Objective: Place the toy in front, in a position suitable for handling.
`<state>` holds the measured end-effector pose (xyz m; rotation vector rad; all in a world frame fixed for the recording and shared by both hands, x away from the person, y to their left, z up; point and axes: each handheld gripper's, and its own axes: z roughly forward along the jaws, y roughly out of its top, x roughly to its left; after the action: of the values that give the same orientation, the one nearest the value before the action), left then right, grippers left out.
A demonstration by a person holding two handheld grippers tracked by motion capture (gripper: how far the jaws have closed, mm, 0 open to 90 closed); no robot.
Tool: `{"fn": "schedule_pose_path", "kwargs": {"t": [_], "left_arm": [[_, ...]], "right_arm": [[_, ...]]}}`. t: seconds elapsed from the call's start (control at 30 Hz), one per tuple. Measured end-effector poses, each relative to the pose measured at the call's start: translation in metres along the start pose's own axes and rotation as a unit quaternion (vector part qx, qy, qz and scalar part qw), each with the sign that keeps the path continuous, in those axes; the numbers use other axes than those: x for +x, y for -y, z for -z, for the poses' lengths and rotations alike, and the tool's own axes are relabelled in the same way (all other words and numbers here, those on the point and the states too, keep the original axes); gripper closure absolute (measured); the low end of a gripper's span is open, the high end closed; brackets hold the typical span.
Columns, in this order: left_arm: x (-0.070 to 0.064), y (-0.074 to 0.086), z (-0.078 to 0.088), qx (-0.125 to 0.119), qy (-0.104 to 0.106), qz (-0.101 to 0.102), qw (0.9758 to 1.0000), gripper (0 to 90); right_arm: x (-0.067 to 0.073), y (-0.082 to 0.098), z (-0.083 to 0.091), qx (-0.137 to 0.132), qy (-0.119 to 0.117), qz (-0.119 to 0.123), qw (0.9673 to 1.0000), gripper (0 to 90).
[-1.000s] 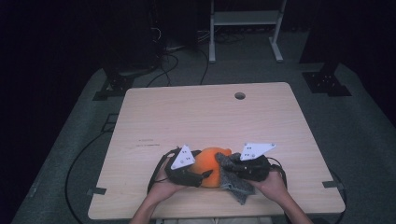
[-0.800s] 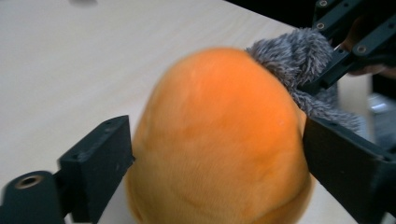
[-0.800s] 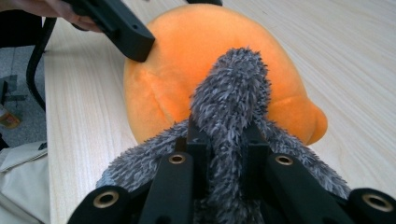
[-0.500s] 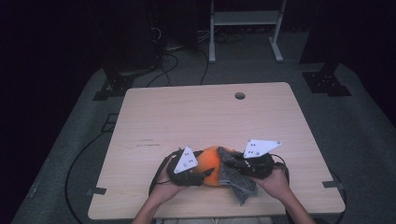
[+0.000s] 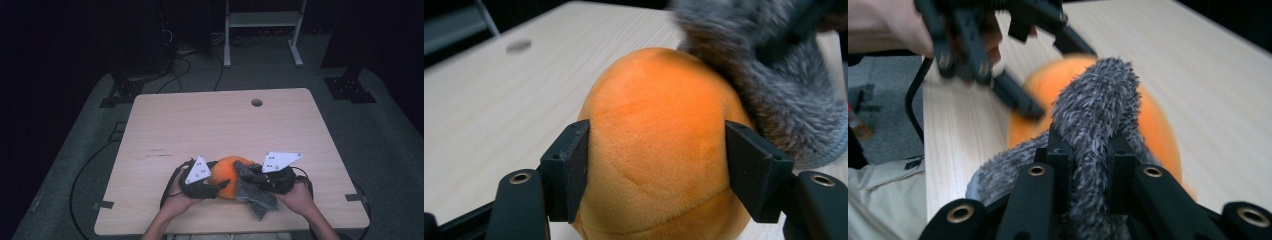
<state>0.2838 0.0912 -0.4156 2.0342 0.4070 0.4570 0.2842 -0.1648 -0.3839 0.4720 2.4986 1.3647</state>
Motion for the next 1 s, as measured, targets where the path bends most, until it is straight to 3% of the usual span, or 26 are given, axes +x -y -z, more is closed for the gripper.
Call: {"fn": "schedule_pose_path", "kwargs": {"t": [0.07,0.1,0.17,0.23,0.3,0.33,0.37,0.43,0.53,0.6,0.67,0.73,0.83,0.9,1.0], "left_arm": [[0.001,0.001,0.001,0.005,0.012,-0.001,0.9999,29.5],[0.004,0.003,0.001,0.004,0.021,0.008,0.9997,26.4],[0.014,0.009,0.001,-0.004,0.043,0.053,0.9976,17.5],[0.025,0.014,-0.002,0.006,0.054,0.114,0.9920,8.9],[0.033,0.022,-0.009,0.009,0.085,0.176,0.9807,8.9],[0.033,0.025,-0.011,0.009,0.089,0.185,0.9788,11.0],[0.030,0.025,-0.010,0.003,0.081,0.169,0.9822,17.1],[0.024,0.018,-0.006,-0.001,0.046,0.121,0.9916,28.4],[0.013,0.007,0.000,-0.017,0.018,0.063,0.9977,34.0],[0.009,0.003,0.001,-0.008,0.014,0.044,0.9989,34.5],[0.009,0.007,0.001,0.004,0.019,0.039,0.9991,32.4],[0.010,0.009,0.000,0.004,0.030,0.052,0.9982,29.1],[0.005,0.008,-0.003,0.006,0.019,0.039,0.9991,30.8],[0.002,0.006,-0.005,0.008,0.015,0.031,0.9994,32.3],[-0.004,0.004,-0.006,0.007,0.024,0.006,0.9997,33.2]], "right_arm": [[-0.001,0.001,-0.005,0.016,-0.001,0.007,0.9998,77.3],[-0.002,0.005,-0.007,0.024,-0.003,0.002,0.9997,77.4],[-0.004,0.015,-0.010,0.032,-0.005,-0.009,0.9994,77.6],[-0.005,0.022,-0.010,0.035,-0.003,-0.014,0.9993,77.6],[-0.008,0.025,-0.007,0.038,-0.005,-0.024,0.9990,77.6],[-0.008,0.027,-0.006,0.041,-0.003,-0.023,0.9989,77.6],[-0.008,0.027,-0.005,0.043,-0.002,-0.022,0.9988,77.5],[-0.006,0.023,-0.001,0.036,-0.001,-0.018,0.9992,77.5],[0.001,0.007,0.005,0.007,-0.001,0.002,1.0000,77.5],[0.003,-0.001,0.003,0.005,0.002,0.015,0.9999,77.6],[0.002,0.001,-0.002,0.020,0.004,0.024,0.9995,77.6],[0.000,0.011,-0.006,0.036,0.007,0.019,0.9991,77.7],[-0.005,0.024,-0.003,0.044,0.006,-0.004,0.9990,77.7],[-0.002,0.019,0.002,0.036,0.006,-0.001,0.9993,77.6],[0.006,0.002,0.005,0.000,-0.009,0.019,0.9998,77.5]]}}
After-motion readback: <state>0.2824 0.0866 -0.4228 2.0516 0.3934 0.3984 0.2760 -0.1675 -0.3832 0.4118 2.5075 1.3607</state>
